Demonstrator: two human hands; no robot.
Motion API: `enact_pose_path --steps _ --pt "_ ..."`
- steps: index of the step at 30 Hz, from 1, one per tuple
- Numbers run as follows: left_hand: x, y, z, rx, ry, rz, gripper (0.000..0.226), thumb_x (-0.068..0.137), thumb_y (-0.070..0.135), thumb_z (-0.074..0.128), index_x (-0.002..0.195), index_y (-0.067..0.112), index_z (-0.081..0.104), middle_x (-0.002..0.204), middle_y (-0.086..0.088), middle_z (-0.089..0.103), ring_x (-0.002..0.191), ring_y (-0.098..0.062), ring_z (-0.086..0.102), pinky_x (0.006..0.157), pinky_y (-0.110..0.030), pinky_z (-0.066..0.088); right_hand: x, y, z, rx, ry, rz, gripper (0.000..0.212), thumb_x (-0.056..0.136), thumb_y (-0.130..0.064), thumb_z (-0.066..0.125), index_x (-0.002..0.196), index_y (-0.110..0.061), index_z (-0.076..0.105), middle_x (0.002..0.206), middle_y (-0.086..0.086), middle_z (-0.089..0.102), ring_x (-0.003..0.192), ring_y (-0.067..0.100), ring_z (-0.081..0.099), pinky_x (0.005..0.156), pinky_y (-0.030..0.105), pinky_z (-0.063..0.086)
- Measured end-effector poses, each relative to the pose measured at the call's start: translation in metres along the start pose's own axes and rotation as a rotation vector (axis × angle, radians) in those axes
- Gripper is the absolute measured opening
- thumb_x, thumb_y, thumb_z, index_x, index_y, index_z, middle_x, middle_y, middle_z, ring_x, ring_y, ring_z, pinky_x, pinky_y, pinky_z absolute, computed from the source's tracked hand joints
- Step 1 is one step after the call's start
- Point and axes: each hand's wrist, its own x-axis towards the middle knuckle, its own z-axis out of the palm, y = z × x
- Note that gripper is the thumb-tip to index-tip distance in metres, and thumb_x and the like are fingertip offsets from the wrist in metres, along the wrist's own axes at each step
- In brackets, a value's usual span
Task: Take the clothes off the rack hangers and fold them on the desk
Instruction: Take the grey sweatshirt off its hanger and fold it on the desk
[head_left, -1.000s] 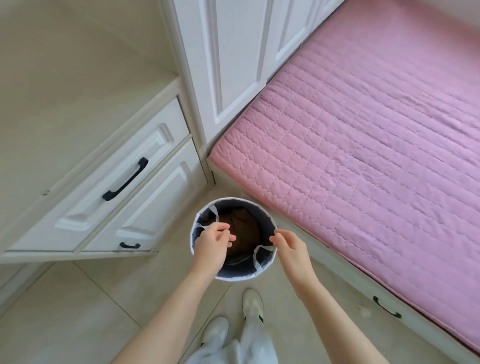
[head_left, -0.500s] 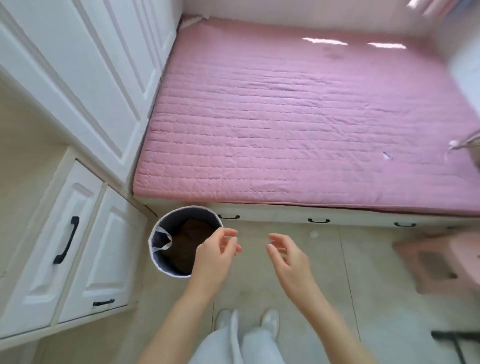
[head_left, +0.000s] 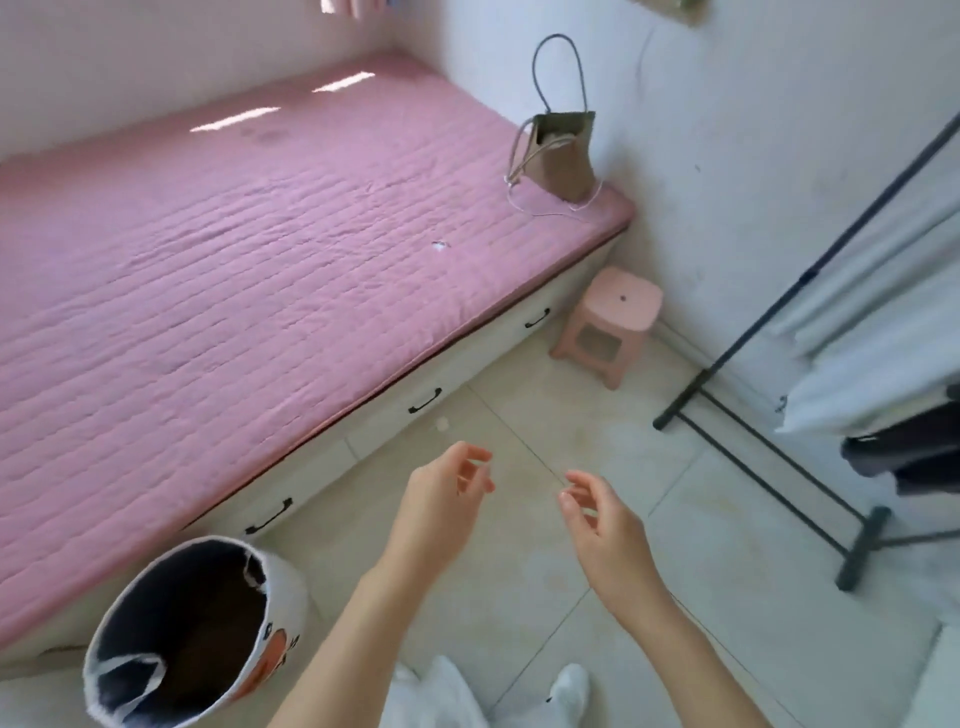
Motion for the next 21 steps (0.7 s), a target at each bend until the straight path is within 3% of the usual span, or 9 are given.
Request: enact_pose_path --steps 4,7,12,18,21 --pt "-0.006 0.055 0.076 0.005 -0.104 0.061 0.014 0.095 0.018 0.055 0.095 0.028 0.064 0.075 0.007 0.071 0.071 -0.008 0.064 0.066 -0.023 0.049 -0.016 0.048 -0.082 0.055 0.108 0.084 0.029 0.097 -0.026 0.052 0.125 -0.021 0.053 0.102 -0.019 0.057 0.102 -0.006 0.054 0.088 0.022 0.045" --pt "-0.011 0.095 0.139 0.002 -0.153 0.102 0.018 0.094 0.017 0.055 0.090 0.033 0.061 0.073 0.008 0.070 0.072 -0.011 0.065 0.069 -0.027 0.051 -0.025 0.085 -0.143 0.094 0.177 0.143 0.029 0.098 -0.026 0.051 0.126 -0.020 0.053 0.103 -0.017 0.056 0.102 0.000 0.055 0.083 0.017 0.041" --pt "-0.022 0.159 0.237 -0.001 -0.258 0.152 0.018 0.094 0.018 0.055 0.091 0.034 0.061 0.072 0.010 0.069 0.072 -0.014 0.065 0.069 -0.029 0.052 -0.026 0.135 -0.240 0.129 0.282 0.195 0.031 0.098 -0.028 0.050 0.127 -0.020 0.053 0.106 -0.009 0.059 0.102 0.010 0.056 0.088 0.021 0.038" --pt "-0.012 0.222 0.309 0.085 -0.367 0.255 0.015 0.096 0.020 0.052 0.098 0.030 0.063 0.077 0.010 0.069 0.074 -0.006 0.064 0.071 -0.028 0.053 -0.005 0.161 -0.325 0.129 0.384 0.206 0.028 0.098 -0.029 0.051 0.125 -0.021 0.052 0.111 -0.003 0.061 0.102 0.011 0.055 0.089 0.024 0.042" --pt "0.004 0.254 0.337 0.116 -0.414 0.292 0.016 0.095 0.021 0.051 0.104 0.027 0.064 0.080 0.010 0.069 0.076 -0.005 0.064 0.075 -0.029 0.054 0.017 0.166 -0.365 0.130 0.446 0.204 0.029 0.097 -0.029 0.051 0.125 -0.021 0.053 0.110 -0.004 0.060 0.104 0.012 0.055 0.085 0.020 0.036"
